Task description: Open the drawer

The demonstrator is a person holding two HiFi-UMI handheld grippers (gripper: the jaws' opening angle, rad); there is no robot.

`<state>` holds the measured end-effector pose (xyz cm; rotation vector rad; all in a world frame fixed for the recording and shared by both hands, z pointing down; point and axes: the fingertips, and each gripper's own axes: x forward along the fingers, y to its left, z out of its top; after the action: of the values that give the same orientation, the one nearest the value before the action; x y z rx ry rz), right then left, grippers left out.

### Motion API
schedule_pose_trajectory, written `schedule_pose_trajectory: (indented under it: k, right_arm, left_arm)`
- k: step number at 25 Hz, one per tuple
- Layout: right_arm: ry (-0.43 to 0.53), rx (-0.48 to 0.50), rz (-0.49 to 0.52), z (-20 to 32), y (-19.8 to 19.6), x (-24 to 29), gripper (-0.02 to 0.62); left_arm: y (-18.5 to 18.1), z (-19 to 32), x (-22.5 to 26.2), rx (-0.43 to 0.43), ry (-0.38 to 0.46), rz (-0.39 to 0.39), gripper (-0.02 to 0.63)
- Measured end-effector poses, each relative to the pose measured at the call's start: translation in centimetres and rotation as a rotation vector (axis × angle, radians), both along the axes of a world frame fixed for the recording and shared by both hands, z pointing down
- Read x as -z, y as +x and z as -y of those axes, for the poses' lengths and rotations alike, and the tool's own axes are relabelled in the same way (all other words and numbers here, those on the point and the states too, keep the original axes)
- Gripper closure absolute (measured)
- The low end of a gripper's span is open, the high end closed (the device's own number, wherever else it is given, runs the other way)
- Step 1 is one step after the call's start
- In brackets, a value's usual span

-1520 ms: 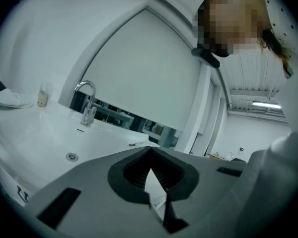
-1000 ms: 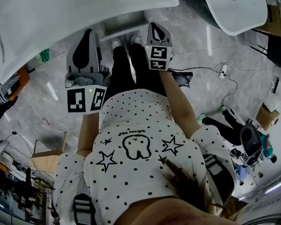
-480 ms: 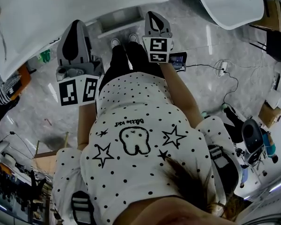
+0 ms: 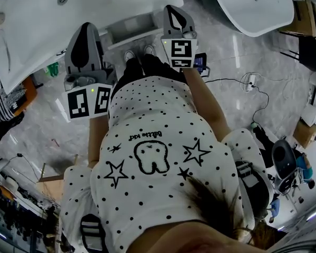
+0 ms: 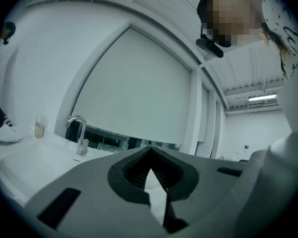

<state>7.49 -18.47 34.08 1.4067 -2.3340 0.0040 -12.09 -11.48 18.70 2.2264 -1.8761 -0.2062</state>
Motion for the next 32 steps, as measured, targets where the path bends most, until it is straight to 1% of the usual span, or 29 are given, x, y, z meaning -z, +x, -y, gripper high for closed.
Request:
schedule_pose_trajectory:
  k: [6,9,14,20,24,32]
  right_arm:
    - [0.026,0.002,0.030,0.0,1.2,2.5,0.581]
    - [0.020,0.001,0.049,-0.3,1.8,3.2,0.581]
    - [0.015,0.042,0.073,-1.0,1.3,4.6,0.581]
    - [0.019,0.097,0.139,-2.3,-0.8,7.6,0.581]
    - [0.010,0.150,0.186,-3.5,-2.5,9.0,0.581]
    - [-0.085,0.240,0.218,-6.1,-5.6,9.5,0.581]
  left_arm:
    - [1.7,0.3,0.7,-0.023,0.025,0.005,0.601]
    - [2.3,0.5,0.9,-0.029,0.032,0.002,0.602]
    - [3.6,0.7,1.0,-0.064,0.033,0.005,0.601]
    - [4.5,0.3,1.1,-0.103,0.028,0.009,0.601]
    - [4.4,-0.2,0.9,-0.104,0.021,0.016,0.601]
    - [3.5,-1.4,0.1,-0.100,-0.005,0.016,0.601]
